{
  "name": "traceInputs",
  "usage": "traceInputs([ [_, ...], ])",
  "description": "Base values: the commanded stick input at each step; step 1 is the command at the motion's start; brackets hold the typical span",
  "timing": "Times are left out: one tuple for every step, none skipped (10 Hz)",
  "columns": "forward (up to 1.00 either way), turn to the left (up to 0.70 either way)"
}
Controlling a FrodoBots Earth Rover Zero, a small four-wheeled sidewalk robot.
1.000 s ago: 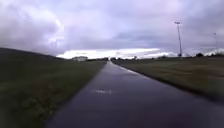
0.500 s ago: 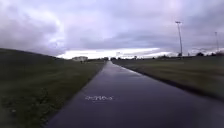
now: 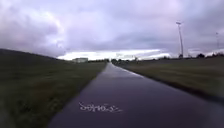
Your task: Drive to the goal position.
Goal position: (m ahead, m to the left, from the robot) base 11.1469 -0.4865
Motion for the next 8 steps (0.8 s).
traceInputs([
  [0.7, 0.0],
  [0.7, 0.0],
  [0.7, 0.0],
  [0.7, 0.0],
  [0.7, 0.0],
  [0.7, 0.0],
  [0.7, 0.0],
  [0.7, 0.0],
])
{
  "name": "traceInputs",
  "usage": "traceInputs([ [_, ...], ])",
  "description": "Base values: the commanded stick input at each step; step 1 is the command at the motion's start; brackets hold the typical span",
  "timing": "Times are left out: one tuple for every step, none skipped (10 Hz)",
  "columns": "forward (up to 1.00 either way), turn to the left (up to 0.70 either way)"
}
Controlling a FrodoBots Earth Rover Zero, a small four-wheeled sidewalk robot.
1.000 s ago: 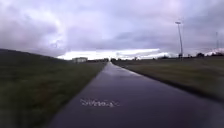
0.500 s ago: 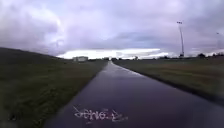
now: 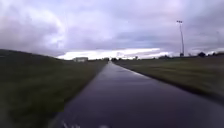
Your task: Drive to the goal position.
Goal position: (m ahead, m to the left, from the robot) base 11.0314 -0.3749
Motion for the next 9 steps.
traceInputs([
  [0.7, 0.0],
  [0.7, 0.0],
  [0.7, 0.0],
  [0.7, 0.0],
  [0.7, 0.0],
  [0.7, 0.0],
  [0.7, 0.0],
  [0.7, 0.0],
  [0.7, 0.0],
])
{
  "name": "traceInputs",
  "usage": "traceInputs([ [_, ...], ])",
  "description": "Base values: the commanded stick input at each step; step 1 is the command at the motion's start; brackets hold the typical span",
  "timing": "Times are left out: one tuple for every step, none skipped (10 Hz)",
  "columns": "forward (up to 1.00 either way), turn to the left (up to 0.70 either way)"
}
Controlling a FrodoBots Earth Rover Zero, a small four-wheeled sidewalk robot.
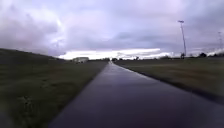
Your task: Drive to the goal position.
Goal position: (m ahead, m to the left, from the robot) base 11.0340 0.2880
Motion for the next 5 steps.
traceInputs([
  [0.7, 0.0],
  [0.7, 0.0],
  [0.7, 0.0],
  [0.7, 0.0],
  [0.7, 0.0],
])
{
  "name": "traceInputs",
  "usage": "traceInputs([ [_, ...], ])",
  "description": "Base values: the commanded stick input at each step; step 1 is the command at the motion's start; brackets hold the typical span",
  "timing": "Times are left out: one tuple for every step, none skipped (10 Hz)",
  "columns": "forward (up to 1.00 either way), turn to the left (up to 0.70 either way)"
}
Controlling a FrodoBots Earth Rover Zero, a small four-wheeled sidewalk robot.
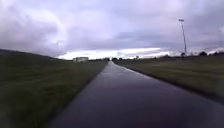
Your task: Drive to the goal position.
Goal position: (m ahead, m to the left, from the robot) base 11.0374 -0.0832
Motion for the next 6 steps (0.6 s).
traceInputs([
  [0.7, 0.0],
  [0.7, 0.0],
  [0.7, 0.0],
  [0.7, 0.0],
  [0.7, 0.0],
  [0.7, 0.0],
])
